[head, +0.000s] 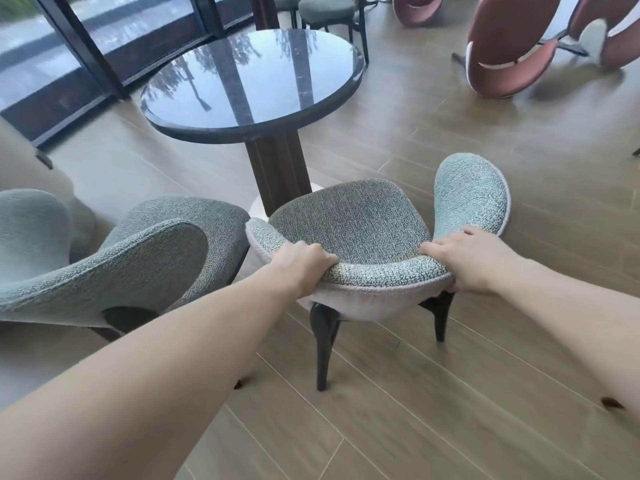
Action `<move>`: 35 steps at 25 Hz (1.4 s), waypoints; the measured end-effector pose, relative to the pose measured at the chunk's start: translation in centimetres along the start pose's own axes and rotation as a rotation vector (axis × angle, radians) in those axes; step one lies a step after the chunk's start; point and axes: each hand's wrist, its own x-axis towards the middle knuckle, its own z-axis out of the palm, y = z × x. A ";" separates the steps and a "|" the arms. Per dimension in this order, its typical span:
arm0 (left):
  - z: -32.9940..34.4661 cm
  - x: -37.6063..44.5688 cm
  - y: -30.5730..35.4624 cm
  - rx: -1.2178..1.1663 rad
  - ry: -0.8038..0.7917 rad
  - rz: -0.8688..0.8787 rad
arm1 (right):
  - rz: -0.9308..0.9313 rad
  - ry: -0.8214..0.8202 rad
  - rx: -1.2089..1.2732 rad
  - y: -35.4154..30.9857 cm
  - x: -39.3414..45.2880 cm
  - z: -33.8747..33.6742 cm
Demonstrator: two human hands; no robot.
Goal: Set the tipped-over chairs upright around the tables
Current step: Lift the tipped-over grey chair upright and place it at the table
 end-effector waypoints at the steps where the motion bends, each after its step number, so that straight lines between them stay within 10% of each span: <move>1: -0.1 0.2 0.1 -0.013 -0.007 -0.006 | 0.020 -0.005 0.009 0.0 0.0 -0.1; 23: -0.2 -1.5 2.7 -0.265 -0.144 -0.171 | 0.245 -0.176 0.174 -4.7 -0.4 -1.9; 35: -11.5 -10.3 6.6 -1.038 0.158 -0.083 | 0.361 0.577 1.319 -6.9 -9.4 -11.2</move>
